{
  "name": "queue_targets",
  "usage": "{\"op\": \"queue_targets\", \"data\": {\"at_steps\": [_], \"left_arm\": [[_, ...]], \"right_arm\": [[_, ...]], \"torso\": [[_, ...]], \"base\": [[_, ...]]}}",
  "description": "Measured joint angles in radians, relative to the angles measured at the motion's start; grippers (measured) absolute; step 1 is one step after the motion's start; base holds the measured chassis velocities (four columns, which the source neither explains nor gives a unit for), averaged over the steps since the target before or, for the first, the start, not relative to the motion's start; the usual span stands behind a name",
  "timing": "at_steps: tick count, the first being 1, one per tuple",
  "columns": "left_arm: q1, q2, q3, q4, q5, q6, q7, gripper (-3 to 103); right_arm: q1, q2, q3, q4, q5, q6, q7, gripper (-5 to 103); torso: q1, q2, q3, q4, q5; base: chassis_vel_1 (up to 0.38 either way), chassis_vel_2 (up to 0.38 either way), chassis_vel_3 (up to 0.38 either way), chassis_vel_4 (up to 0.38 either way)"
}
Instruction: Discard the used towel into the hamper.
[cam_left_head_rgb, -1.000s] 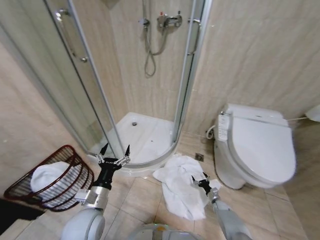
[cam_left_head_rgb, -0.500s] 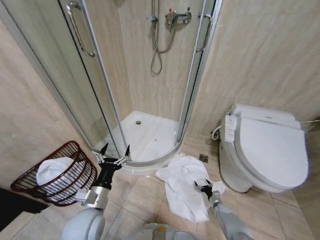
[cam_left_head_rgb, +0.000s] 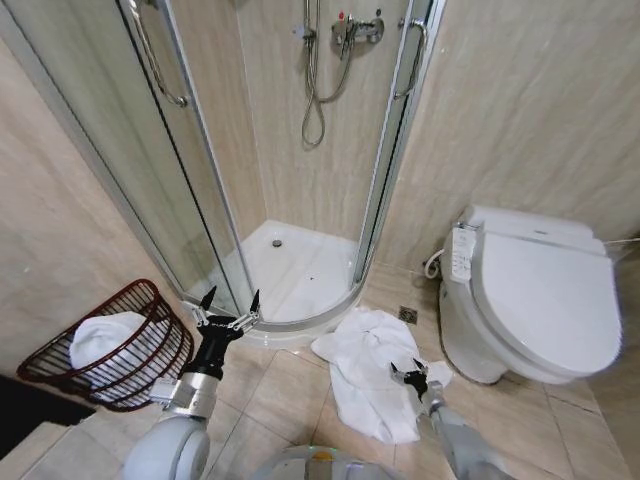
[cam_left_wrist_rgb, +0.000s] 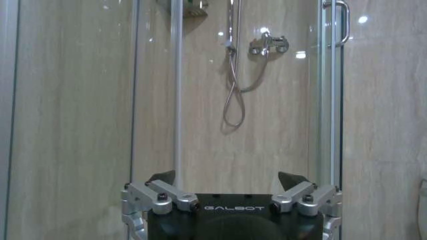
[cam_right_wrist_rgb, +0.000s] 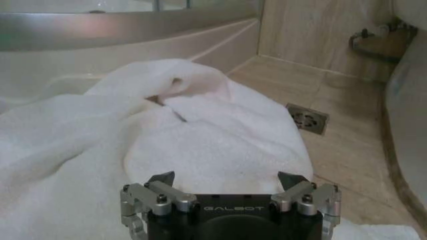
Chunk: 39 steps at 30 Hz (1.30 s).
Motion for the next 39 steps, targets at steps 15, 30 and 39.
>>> {"op": "queue_targets", "data": {"at_steps": [15,30,39], "left_arm": [[0.0,0.0,0.0,0.0,0.0,0.0,0.0,100],[0.0,0.0,0.0,0.0,0.0,0.0,0.0,100],[0.0,0.0,0.0,0.0,0.0,0.0,0.0,100]], "right_arm": [[0.082,-0.024,0.005,-0.036,-0.061,-0.04,0.005,100],[0.09,-0.046,0.014,-0.066,0.091,-0.171,-0.14,100],[0.116,-0.047,0.014,-0.079,0.025,-0.15,-0.157,71]], "torso": [[-0.02,-0.061,-0.041,0.0,0.0],[-0.037,-0.118,-0.081,0.0,0.0001],[-0.044,-0.145,-0.101,0.0,0.0001]], "base": [[0.0,0.0,0.0,0.0],[0.0,0.0,0.0,0.0],[0.0,0.0,0.0,0.0]]}}
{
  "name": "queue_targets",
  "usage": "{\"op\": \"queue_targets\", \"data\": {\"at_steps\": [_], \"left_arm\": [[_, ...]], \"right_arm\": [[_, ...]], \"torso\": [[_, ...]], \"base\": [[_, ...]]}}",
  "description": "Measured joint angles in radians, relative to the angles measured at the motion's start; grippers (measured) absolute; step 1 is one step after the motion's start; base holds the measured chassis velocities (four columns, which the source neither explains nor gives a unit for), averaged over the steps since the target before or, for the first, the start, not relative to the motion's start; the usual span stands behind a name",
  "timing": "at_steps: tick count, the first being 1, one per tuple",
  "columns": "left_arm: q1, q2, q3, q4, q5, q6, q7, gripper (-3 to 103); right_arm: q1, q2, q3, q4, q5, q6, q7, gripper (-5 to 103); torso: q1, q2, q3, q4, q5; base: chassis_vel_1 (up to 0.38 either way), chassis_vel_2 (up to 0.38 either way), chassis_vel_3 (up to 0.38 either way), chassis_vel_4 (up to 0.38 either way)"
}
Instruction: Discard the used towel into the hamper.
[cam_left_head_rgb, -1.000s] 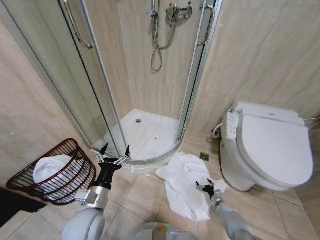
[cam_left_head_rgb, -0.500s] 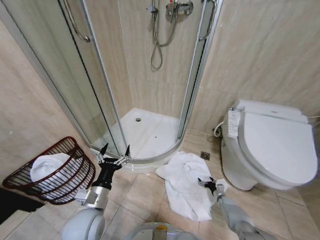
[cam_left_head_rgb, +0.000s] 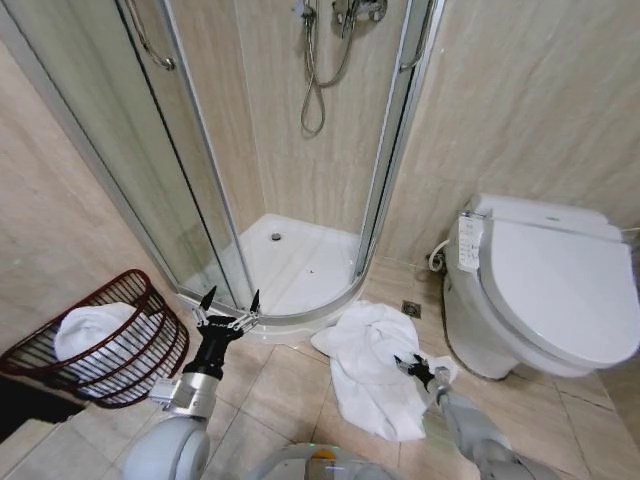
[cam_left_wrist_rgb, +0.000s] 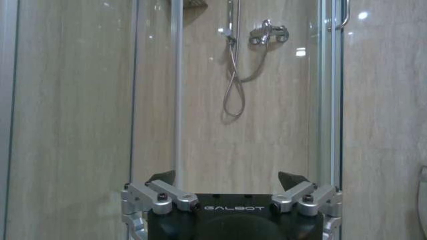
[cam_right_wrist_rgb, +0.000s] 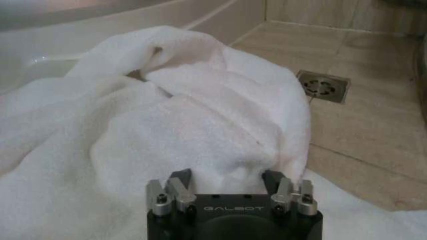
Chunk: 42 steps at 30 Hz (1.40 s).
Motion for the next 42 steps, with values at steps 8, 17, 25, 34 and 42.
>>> {"op": "queue_targets", "data": {"at_steps": [8,17,25,34,42], "left_arm": [[0.0,0.0,0.0,0.0,0.0,0.0,0.0,100],[0.0,0.0,0.0,0.0,0.0,0.0,0.0,100],[0.0,0.0,0.0,0.0,0.0,0.0,0.0,100],[0.0,0.0,0.0,0.0,0.0,0.0,0.0,100],[0.0,0.0,0.0,0.0,0.0,0.0,0.0,100]], "right_arm": [[-0.014,0.0,0.002,0.01,0.004,-0.006,-0.007,44],[-0.026,0.015,0.003,0.02,0.019,0.008,-0.005,11],[-0.07,0.023,-0.004,0.082,0.077,0.029,-0.011,2],[-0.142,0.032,-0.005,0.184,-0.015,0.193,0.138,2],[-0.316,0.028,0.005,0.611,-0.012,0.187,0.236,2]], "torso": [[0.0,0.001,0.0,-0.0001,-0.0001],[0.002,0.004,0.002,-0.0001,0.0],[0.002,0.007,0.004,0.0,0.0],[0.003,0.008,0.005,0.0,0.0002],[0.003,0.009,0.006,0.0001,-0.0006]], "base": [[0.0,0.0,0.0,0.0],[0.0,0.0,0.0,0.0],[0.0,0.0,0.0,0.0],[0.0,0.0,0.0,0.0],[0.0,0.0,0.0,0.0]]}}
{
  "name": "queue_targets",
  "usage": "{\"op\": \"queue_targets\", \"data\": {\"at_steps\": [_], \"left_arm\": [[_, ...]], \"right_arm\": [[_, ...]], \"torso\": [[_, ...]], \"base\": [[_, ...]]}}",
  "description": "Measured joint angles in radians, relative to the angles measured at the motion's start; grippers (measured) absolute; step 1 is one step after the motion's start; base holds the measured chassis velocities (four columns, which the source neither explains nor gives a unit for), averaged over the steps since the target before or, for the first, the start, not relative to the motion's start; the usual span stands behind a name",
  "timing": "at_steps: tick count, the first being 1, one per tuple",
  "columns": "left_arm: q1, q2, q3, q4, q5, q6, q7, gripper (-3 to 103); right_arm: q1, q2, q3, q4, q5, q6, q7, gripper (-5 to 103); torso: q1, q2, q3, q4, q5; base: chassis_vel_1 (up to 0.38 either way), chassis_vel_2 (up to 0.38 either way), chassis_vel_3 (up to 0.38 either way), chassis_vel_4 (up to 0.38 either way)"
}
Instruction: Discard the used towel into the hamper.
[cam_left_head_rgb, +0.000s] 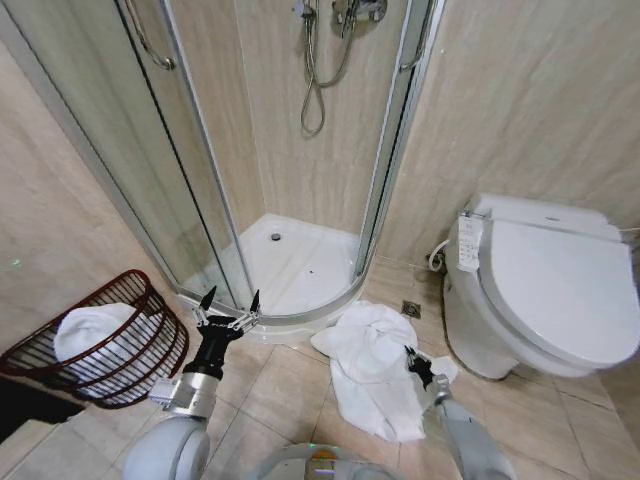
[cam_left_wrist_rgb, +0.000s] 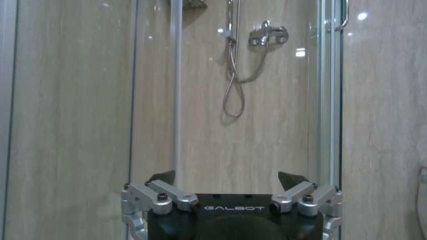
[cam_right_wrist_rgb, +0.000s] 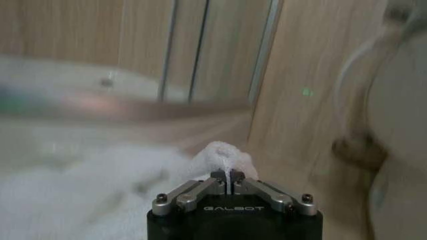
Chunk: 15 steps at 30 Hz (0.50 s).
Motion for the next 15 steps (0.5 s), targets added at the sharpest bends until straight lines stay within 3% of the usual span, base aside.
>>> {"op": "queue_targets", "data": {"at_steps": [7,10,15], "left_arm": [[0.0,0.0,0.0,0.0,0.0,0.0,0.0,100],[0.0,0.0,0.0,0.0,0.0,0.0,0.0,100],[0.0,0.0,0.0,0.0,0.0,0.0,0.0,100]], "right_arm": [[-0.143,-0.006,0.015,0.36,0.048,-0.059,0.03,2],[-0.24,-0.013,0.022,0.579,0.116,-0.107,0.043,2],[-0.311,-0.025,0.035,0.789,0.163,-0.154,0.061,2]], "torso": [[0.0,0.0,0.0,0.0,0.0004],[0.0,0.001,0.001,-0.0002,0.0009],[0.0,0.001,0.001,-0.0001,0.0006]], "base": [[0.0,0.0,0.0,0.0],[0.0,0.0,0.0,0.0],[0.0,0.0,0.0,0.0]]}}
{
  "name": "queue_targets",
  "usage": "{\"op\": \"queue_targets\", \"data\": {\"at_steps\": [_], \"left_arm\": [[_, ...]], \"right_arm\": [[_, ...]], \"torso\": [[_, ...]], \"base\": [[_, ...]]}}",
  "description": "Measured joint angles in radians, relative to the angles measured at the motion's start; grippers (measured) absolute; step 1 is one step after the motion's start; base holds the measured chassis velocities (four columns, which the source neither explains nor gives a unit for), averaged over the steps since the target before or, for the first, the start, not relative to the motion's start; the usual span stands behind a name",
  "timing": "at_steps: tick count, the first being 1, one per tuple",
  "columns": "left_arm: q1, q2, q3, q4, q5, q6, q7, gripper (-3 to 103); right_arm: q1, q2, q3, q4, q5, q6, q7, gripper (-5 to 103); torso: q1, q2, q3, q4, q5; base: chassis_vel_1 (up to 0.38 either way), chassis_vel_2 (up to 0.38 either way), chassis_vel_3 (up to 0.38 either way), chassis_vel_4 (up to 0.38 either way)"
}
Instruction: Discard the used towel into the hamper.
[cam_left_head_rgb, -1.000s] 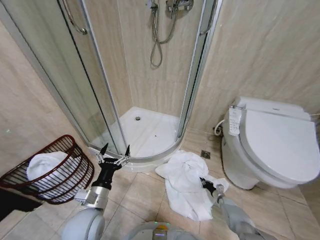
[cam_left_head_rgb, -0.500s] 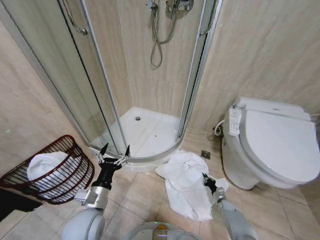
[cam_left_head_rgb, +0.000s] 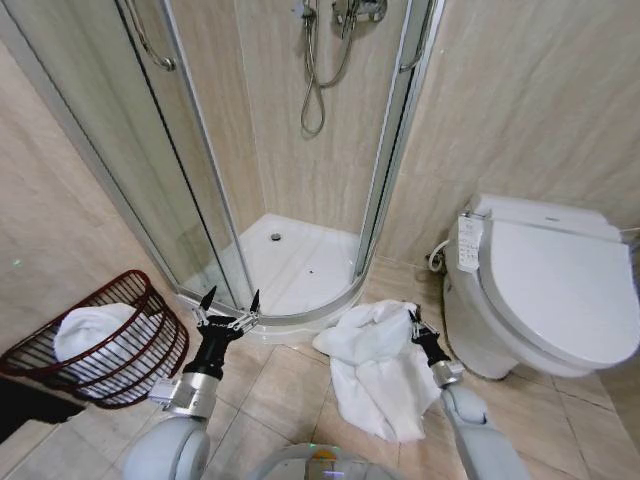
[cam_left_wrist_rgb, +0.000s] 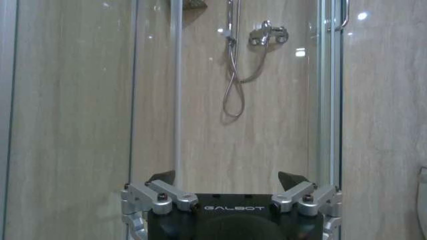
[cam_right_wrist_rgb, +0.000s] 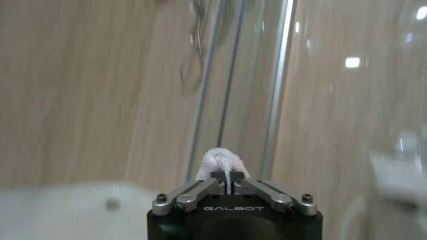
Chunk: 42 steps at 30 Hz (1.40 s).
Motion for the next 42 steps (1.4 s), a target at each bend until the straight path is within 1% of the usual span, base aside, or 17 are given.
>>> {"op": "queue_targets", "data": {"at_steps": [3,4,8,9,10,12,14,16,17,21,22,26,27,29,30,33,42], "left_arm": [[0.0,0.0,0.0,0.0,0.0,0.0,0.0,100],[0.0,0.0,0.0,0.0,0.0,0.0,0.0,100],[0.0,0.0,0.0,0.0,0.0,0.0,0.0,100],[0.0,0.0,0.0,0.0,0.0,0.0,0.0,100],[0.0,0.0,0.0,0.0,0.0,0.0,0.0,100],[0.0,0.0,0.0,0.0,0.0,0.0,0.0,100],[0.0,0.0,0.0,0.0,0.0,0.0,0.0,100],[0.0,0.0,0.0,0.0,0.0,0.0,0.0,100],[0.0,0.0,0.0,0.0,0.0,0.0,0.0,100],[0.0,0.0,0.0,0.0,0.0,0.0,0.0,100],[0.0,0.0,0.0,0.0,0.0,0.0,0.0,100],[0.0,0.0,0.0,0.0,0.0,0.0,0.0,100],[0.0,0.0,0.0,0.0,0.0,0.0,0.0,100],[0.0,0.0,0.0,0.0,0.0,0.0,0.0,100],[0.0,0.0,0.0,0.0,0.0,0.0,0.0,100],[0.0,0.0,0.0,0.0,0.0,0.0,0.0,100],[0.0,0.0,0.0,0.0,0.0,0.0,0.0,100]], "right_arm": [[-0.045,-0.014,0.017,0.222,0.041,-0.057,0.038,2],[-0.045,-0.014,0.017,0.222,0.041,-0.057,0.038,2],[-0.059,-0.045,0.037,0.456,0.083,-0.141,0.121,2],[-0.059,-0.045,0.037,0.456,0.083,-0.141,0.121,2],[-0.056,-0.059,0.044,0.527,0.097,-0.171,0.15,2],[-0.047,-0.075,0.064,0.624,0.127,-0.213,0.18,2],[-0.042,-0.084,0.079,0.664,0.145,-0.227,0.188,2],[-0.036,-0.114,0.138,0.732,0.195,-0.251,0.198,2],[-0.036,-0.114,0.138,0.732,0.195,-0.251,0.198,2],[-0.017,-0.195,0.281,0.818,0.322,-0.299,0.238,2],[-0.017,-0.195,0.281,0.818,0.322,-0.299,0.238,2],[0.027,-0.282,0.413,0.854,0.451,-0.35,0.282,2],[0.027,-0.282,0.413,0.854,0.451,-0.35,0.282,2],[0.032,-0.307,0.465,0.854,0.492,-0.359,0.296,2],[0.032,-0.307,0.465,0.854,0.492,-0.359,0.296,2],[0.031,-0.333,0.54,0.85,0.55,-0.362,0.313,2],[0.039,-0.364,0.638,0.843,0.622,-0.358,0.341,2]], "torso": [[0.0,0.0,0.0,0.0,0.0],[0.0,0.0,0.0,0.0,0.0],[0.0,0.0,0.0,0.0,-0.0001],[0.0,0.0,0.0,0.0,-0.0001],[0.0,0.0,0.0,0.0,0.0002],[0.0,0.0,0.0,0.0,-0.0001],[0.0,0.0,0.0,0.0,-0.0002],[0.0,0.001,0.0,0.0,0.0],[0.0,0.001,0.0,0.0,0.0],[0.0,0.001,0.0,-0.0001,0.0003],[0.0,0.001,0.0,-0.0001,0.0003],[0.002,0.007,0.005,0.0,0.0],[0.002,0.007,0.005,0.0,0.0],[0.005,0.016,0.011,0.0,0.0002],[0.005,0.016,0.011,0.0,0.0002],[0.011,0.035,0.024,-0.0001,0.0003],[0.021,0.069,0.047,-0.0001,0.0001]], "base": [[0.0,0.0,0.0,0.0],[0.0,0.0,0.0,0.0],[0.0,0.0,0.0,0.0],[0.0,0.0,0.0,0.0],[0.0,0.0,0.0,0.0],[0.0,0.0,0.0,0.0],[0.0,0.0,0.0,0.0],[0.0,0.0,0.0,0.0],[0.0,0.0,0.0,0.0],[0.0,0.0,0.0,0.0],[0.0,0.0,0.0,0.0],[0.0,0.0,0.0,0.0],[0.0,0.0,0.0,0.0],[0.0,0.0,0.0,0.0],[0.0,0.0,0.0,0.0],[0.0,0.0,0.0,0.0],[0.0,0.0,0.0,0.0]]}}
